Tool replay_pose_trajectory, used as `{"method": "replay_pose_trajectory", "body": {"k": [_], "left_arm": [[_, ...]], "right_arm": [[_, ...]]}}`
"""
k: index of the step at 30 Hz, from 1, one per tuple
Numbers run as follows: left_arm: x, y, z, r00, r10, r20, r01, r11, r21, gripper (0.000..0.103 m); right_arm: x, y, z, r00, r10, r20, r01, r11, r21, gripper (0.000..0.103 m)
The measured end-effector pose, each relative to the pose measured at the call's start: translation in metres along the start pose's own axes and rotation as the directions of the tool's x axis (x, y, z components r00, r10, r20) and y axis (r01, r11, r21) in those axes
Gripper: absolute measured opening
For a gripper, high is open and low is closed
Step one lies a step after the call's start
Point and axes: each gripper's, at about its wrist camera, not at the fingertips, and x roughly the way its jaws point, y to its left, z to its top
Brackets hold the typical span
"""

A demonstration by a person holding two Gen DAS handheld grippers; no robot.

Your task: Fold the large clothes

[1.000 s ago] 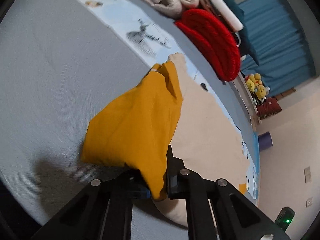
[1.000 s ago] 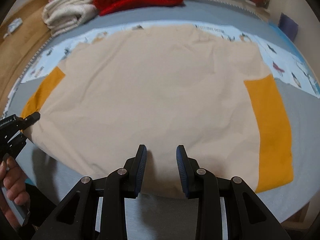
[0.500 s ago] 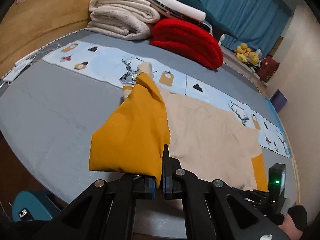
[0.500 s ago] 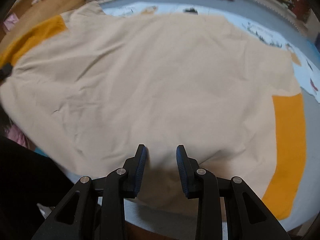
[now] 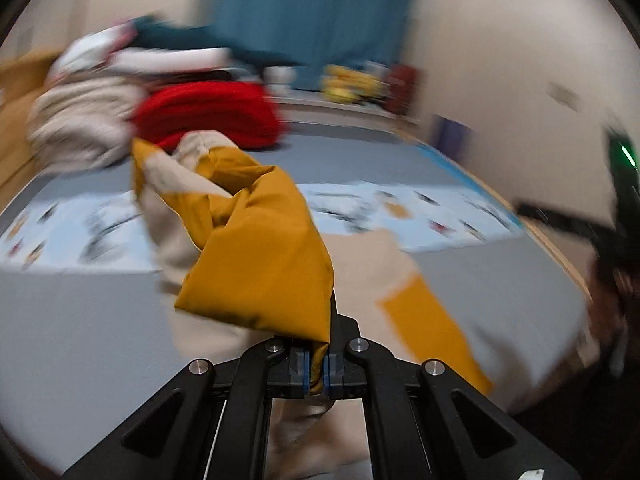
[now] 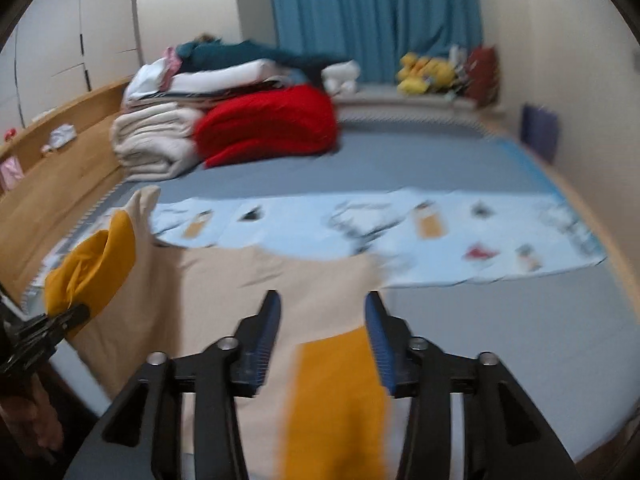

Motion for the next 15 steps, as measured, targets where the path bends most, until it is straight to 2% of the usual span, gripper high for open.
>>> {"method": "replay_pose_trajectory", "body": {"k": [2, 4, 6, 8, 9, 11, 12, 14, 15], "left_arm": [[0.020, -0.045, -0.007, 0.991, -0.117, -0.069, 0.124, 0.986, 0.114, 0.002], [0.038, -0.071, -0.019, 0.967, -0.194, -0.164, 0.221, 0.961, 0.167, 0.003], [0.059, -0.092, -0.035, 0.927, -0.240, -0.288, 0.302, 0.934, 0.193, 0.007], [0.070, -0.098, -0.045, 0.897, -0.252, -0.363, 0.335, 0.923, 0.187, 0.012], [0.073, -0.095, -0.047, 0.877, -0.270, -0.398, 0.353, 0.923, 0.153, 0.013], [0.070, -0.081, -0.043, 0.844, -0.337, -0.416, 0.397, 0.916, 0.062, 0.025], [0.065, -0.070, -0.039, 0.835, -0.373, -0.405, 0.415, 0.909, 0.019, 0.028], [0.051, -0.049, -0.031, 0.844, -0.398, -0.359, 0.415, 0.909, -0.032, 0.039], [0.045, -0.036, -0.028, 0.852, -0.402, -0.334, 0.405, 0.912, -0.064, 0.040]], "right_arm": [[-0.002, -0.033, -0.005, 0.999, -0.038, -0.005, 0.038, 0.997, 0.074, 0.048], [0.002, -0.051, -0.015, 0.997, -0.025, -0.069, 0.036, 0.986, 0.162, 0.048], [0.004, -0.062, -0.015, 0.997, -0.003, -0.074, 0.019, 0.976, 0.217, 0.048], [0.013, -0.065, -0.015, 0.995, 0.031, -0.100, -0.006, 0.971, 0.238, 0.048], [0.019, -0.064, -0.017, 0.990, 0.062, -0.126, -0.030, 0.969, 0.246, 0.048], [0.033, -0.056, -0.021, 0.977, 0.121, -0.176, -0.074, 0.965, 0.253, 0.048], [0.035, -0.052, -0.026, 0.972, 0.141, -0.189, -0.091, 0.964, 0.252, 0.048], [0.053, -0.037, -0.030, 0.945, 0.226, -0.238, -0.162, 0.952, 0.261, 0.050], [0.062, -0.032, -0.034, 0.931, 0.256, -0.260, -0.185, 0.946, 0.267, 0.052]]}}
